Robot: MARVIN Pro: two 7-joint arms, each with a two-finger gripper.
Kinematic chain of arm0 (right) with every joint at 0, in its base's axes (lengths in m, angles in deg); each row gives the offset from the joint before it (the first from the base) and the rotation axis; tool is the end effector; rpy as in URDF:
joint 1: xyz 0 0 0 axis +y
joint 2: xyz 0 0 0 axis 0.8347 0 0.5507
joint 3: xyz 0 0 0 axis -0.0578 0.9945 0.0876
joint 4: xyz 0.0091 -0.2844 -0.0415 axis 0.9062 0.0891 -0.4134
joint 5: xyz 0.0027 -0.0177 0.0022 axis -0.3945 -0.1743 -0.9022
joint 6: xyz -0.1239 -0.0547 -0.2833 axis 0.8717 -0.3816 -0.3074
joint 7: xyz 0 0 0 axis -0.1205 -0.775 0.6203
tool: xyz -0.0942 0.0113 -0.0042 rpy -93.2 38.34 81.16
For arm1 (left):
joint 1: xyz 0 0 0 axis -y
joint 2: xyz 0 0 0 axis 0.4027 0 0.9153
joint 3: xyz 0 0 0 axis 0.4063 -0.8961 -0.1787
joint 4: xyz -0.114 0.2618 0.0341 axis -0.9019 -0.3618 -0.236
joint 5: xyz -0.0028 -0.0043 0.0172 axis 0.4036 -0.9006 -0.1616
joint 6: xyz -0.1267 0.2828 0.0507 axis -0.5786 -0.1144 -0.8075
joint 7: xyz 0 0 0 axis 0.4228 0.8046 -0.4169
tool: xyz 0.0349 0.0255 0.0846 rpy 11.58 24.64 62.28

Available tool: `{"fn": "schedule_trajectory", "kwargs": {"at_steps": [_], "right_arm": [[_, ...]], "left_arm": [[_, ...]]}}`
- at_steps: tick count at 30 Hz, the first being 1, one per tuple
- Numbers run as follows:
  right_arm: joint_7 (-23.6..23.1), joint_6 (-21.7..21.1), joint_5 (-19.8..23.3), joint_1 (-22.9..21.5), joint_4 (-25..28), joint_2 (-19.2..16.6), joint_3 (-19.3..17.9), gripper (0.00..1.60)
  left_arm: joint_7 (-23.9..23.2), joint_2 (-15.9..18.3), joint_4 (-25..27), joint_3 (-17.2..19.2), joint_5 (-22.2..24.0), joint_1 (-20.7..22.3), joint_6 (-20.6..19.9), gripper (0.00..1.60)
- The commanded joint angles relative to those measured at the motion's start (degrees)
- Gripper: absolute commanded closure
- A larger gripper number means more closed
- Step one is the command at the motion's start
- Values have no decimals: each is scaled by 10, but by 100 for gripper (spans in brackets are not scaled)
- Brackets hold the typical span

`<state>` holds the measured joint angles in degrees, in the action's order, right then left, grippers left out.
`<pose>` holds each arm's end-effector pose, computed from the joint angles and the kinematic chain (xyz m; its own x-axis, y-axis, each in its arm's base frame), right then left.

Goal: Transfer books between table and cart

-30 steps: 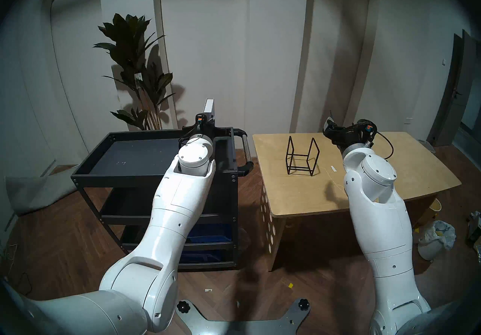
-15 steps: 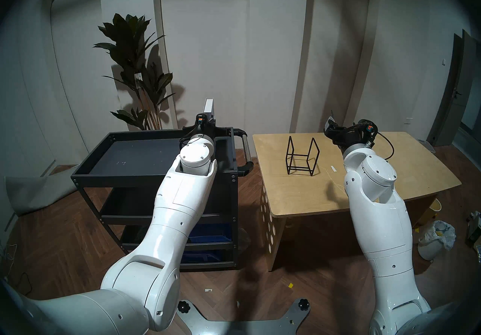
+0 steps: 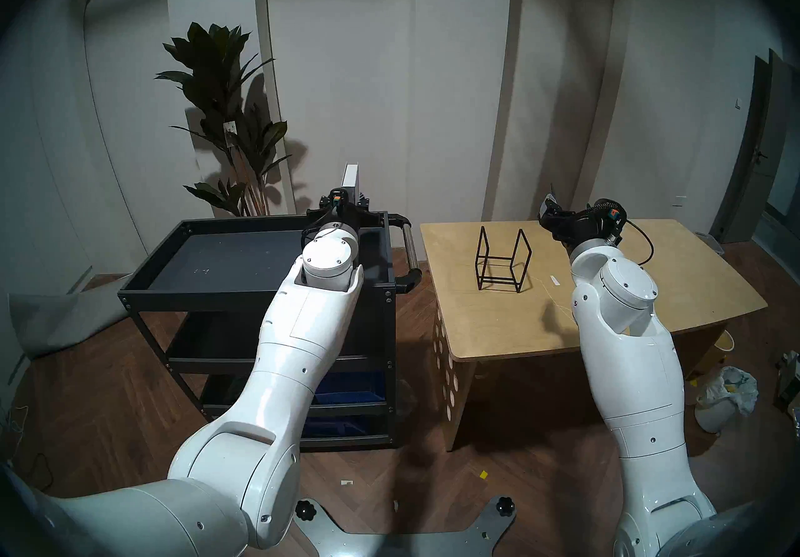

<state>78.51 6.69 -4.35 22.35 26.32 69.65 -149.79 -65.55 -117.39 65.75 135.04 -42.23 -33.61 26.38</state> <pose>0.4575 -0.0848 -0.1461 -0.1417 -0.1483 0.9787 -0.1635 -0.9716 -0.1709 0.5729 -0.0581 -0.1878 -0.1250 -0.0763 0.9892 0.0041 -0.9971 -0.0763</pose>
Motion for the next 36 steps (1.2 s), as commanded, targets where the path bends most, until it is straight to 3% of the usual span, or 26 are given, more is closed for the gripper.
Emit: {"fn": "schedule_trajectory", "kwargs": {"at_steps": [1,19,32,36], "right_arm": [[0,8,-4,-11,6,1,2,0],[-3,15,-15,-13,2,5,3,0],[-7,16,-19,-15,0,7,3,0],[-8,17,-21,-16,-2,8,3,0]], "left_arm": [[4,-2,11,2,-1,20,1,0],[10,-2,14,2,-4,18,1,0],[13,1,41,3,-7,8,-7,0],[4,3,73,6,1,-8,-19,0]]}}
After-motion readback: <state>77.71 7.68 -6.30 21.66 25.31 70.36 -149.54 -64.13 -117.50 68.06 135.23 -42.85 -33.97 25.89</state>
